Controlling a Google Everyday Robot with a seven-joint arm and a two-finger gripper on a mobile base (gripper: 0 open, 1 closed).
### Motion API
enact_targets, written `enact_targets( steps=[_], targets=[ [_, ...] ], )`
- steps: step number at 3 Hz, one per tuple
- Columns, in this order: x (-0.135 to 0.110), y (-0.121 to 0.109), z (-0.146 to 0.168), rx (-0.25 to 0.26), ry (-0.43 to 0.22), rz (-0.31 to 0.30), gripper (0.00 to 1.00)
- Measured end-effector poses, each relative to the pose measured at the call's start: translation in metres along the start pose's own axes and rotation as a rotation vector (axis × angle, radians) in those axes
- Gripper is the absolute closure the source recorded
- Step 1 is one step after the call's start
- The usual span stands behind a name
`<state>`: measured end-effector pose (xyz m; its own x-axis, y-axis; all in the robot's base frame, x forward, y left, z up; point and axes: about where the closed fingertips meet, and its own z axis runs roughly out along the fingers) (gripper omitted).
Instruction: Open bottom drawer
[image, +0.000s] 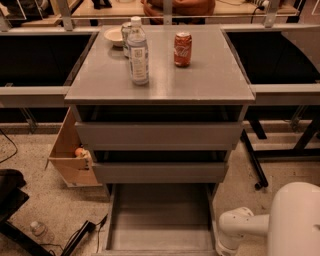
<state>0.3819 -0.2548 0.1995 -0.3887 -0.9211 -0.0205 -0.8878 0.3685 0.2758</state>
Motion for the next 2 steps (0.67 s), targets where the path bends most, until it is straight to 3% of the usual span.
enact_targets(
  steps=[1, 2],
  targets=[
    [0.0112, 0.03, 0.0094, -0.067, 0.026, 0.055, 0.41],
    [0.0116, 0.0363, 0.0082, -0.075, 0.033, 0.068, 0.64]
  ],
)
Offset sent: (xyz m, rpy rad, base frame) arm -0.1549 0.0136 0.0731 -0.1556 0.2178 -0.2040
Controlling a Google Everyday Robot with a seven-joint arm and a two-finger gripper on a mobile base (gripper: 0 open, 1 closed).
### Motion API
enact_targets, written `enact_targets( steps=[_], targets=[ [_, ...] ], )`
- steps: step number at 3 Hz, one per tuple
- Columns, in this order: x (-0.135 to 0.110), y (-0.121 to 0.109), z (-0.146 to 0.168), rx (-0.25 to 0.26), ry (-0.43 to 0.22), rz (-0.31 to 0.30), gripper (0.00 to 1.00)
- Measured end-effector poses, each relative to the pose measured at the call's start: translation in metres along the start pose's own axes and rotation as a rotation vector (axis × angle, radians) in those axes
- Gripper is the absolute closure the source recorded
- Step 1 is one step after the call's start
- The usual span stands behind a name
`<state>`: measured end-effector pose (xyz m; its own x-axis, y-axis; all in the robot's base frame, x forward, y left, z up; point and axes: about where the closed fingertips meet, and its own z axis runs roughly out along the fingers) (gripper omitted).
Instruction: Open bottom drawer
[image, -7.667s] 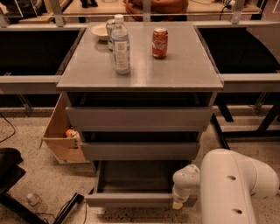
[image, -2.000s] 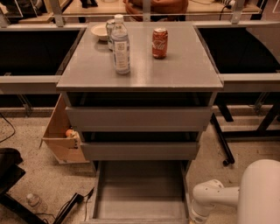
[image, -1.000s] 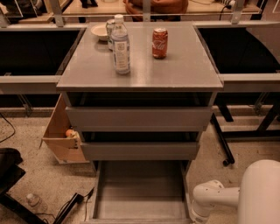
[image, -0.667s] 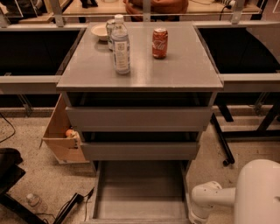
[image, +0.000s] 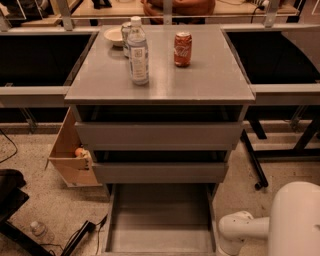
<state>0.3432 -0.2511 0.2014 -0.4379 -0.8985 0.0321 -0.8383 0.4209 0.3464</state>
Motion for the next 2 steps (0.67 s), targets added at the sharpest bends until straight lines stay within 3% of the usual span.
enact_targets(
  steps=[1, 2],
  targets=[
    [-0.0019, -0.0049, -0.0025, 0.003, -0.001, 0.001, 0.87],
    [0.0025, -0.0072, -0.0078, 0.023, -0.01, 0.013, 1.0]
  ],
)
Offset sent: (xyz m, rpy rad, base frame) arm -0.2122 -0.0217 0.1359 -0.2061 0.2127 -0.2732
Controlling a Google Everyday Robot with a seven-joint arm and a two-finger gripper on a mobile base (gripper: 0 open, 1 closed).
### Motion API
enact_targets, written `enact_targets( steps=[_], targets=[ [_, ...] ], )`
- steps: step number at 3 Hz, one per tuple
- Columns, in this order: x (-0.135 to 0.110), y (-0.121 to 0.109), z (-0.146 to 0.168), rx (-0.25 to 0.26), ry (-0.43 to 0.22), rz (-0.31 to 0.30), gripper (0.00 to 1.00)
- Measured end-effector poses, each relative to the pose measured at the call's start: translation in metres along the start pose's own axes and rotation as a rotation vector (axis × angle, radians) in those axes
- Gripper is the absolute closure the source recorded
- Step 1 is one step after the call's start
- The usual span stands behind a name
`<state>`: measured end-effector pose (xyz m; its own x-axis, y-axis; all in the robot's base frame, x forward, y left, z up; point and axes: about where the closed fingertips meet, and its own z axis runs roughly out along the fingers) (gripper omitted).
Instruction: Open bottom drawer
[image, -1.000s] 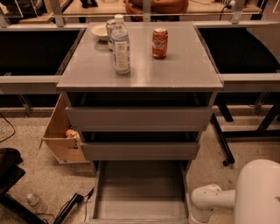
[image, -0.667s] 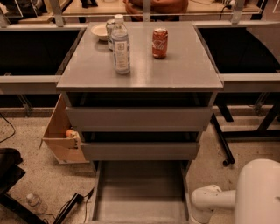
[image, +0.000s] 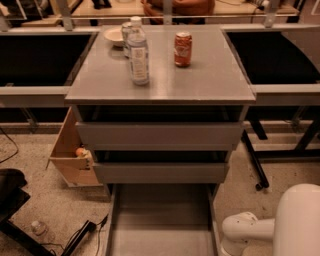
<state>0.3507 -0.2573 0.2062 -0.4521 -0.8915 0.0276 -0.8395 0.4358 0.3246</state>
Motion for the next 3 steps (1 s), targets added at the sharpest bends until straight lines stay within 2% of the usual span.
enact_targets(
  steps=[1, 3],
  targets=[
    [0.0058, -0.0008, -0.0086, 0.012, -0.01, 0.029, 0.73],
    [0.0055, -0.0015, -0.009, 0.012, -0.01, 0.029, 0.27]
  ],
)
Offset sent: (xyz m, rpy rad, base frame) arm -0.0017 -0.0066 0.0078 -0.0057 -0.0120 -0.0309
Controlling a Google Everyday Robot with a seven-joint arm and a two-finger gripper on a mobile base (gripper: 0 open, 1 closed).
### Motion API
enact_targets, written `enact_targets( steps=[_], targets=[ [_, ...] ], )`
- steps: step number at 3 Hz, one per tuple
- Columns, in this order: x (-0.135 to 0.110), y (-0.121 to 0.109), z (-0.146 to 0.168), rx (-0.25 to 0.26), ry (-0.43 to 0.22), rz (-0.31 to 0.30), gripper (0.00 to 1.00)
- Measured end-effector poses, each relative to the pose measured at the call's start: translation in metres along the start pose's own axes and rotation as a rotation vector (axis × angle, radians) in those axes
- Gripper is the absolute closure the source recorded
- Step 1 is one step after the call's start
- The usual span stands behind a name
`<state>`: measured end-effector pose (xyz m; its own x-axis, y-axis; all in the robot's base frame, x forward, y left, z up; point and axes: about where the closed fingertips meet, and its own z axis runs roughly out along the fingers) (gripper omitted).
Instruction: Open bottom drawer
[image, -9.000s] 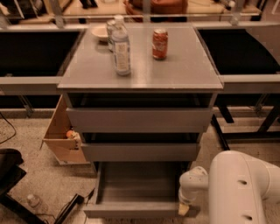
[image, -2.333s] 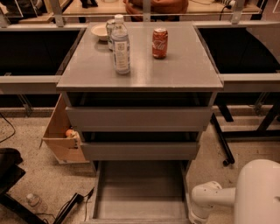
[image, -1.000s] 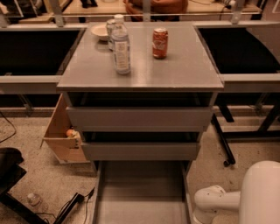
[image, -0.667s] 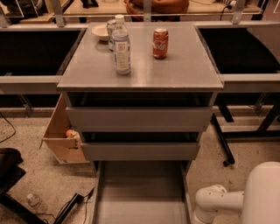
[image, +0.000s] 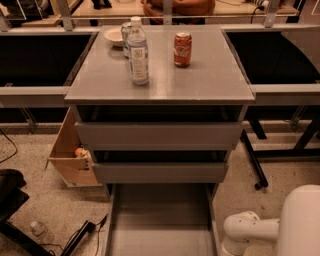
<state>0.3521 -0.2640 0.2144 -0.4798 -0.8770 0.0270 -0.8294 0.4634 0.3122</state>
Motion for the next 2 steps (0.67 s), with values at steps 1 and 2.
enact_targets(
  steps=[1, 2],
  targets=[
    [0.0, 0.0, 0.0, 0.0, 0.0, 0.0, 0.0],
    [0.0, 0.0001, -0.0001, 0.0, 0.0, 0.0, 0.0]
  ],
)
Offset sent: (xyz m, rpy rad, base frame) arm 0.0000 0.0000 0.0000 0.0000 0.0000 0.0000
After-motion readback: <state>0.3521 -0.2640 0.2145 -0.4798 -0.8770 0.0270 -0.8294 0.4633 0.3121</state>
